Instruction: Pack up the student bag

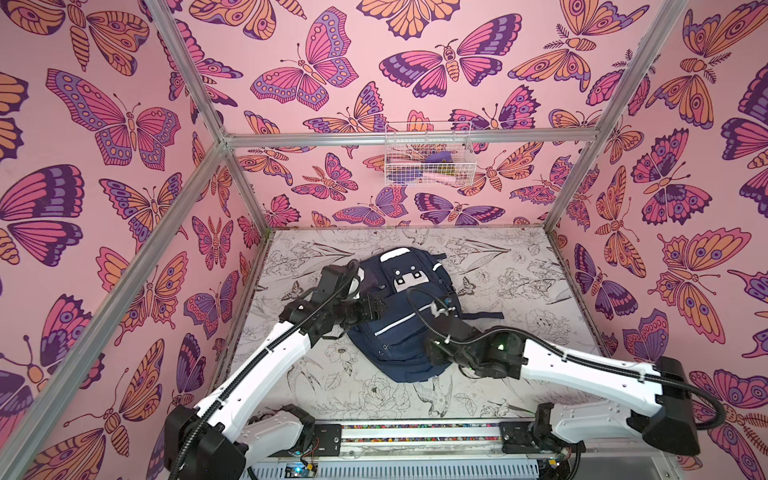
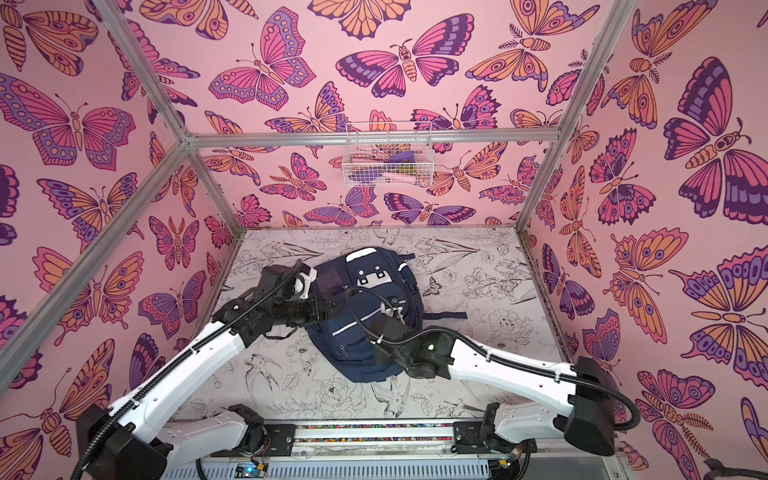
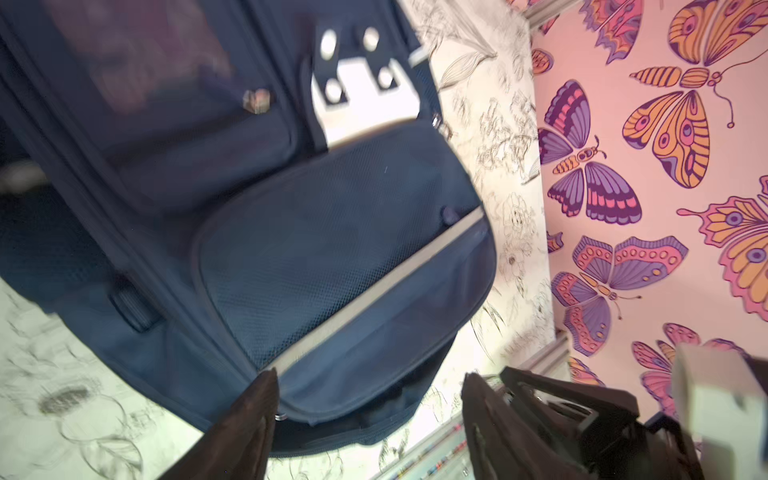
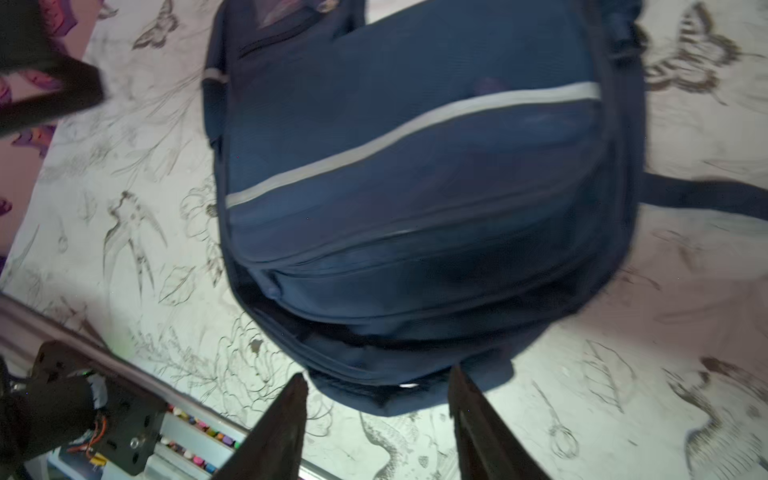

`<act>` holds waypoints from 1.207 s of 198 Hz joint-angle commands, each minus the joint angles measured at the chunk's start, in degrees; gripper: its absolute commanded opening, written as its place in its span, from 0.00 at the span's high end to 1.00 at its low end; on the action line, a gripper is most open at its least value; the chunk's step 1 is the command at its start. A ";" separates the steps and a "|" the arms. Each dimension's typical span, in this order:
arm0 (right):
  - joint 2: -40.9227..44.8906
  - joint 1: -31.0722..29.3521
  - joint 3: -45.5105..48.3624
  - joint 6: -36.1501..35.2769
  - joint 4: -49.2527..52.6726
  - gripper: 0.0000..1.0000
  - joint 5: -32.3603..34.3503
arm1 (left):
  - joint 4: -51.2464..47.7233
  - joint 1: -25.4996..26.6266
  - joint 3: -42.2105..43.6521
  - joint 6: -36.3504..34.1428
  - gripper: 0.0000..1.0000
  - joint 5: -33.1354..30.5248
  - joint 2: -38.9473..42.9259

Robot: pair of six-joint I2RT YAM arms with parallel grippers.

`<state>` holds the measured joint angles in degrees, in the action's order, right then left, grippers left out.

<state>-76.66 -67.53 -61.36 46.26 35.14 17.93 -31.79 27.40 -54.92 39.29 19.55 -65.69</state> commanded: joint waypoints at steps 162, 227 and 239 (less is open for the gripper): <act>-24.55 -4.51 -14.92 -4.24 -1.36 0.47 3.10 | 26.03 -6.56 18.62 18.81 0.88 18.67 -8.04; -27.90 -1.12 -17.11 -2.23 -0.96 0.66 3.71 | 26.49 -6.92 18.70 18.37 0.89 19.91 -7.80; -28.29 -1.16 -17.43 -2.14 -0.52 0.68 3.14 | 26.59 -7.00 18.86 18.25 0.88 19.96 -7.79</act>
<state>-103.22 -69.67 -76.66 43.38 33.67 19.90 -7.75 20.64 -36.73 57.98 36.71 -74.41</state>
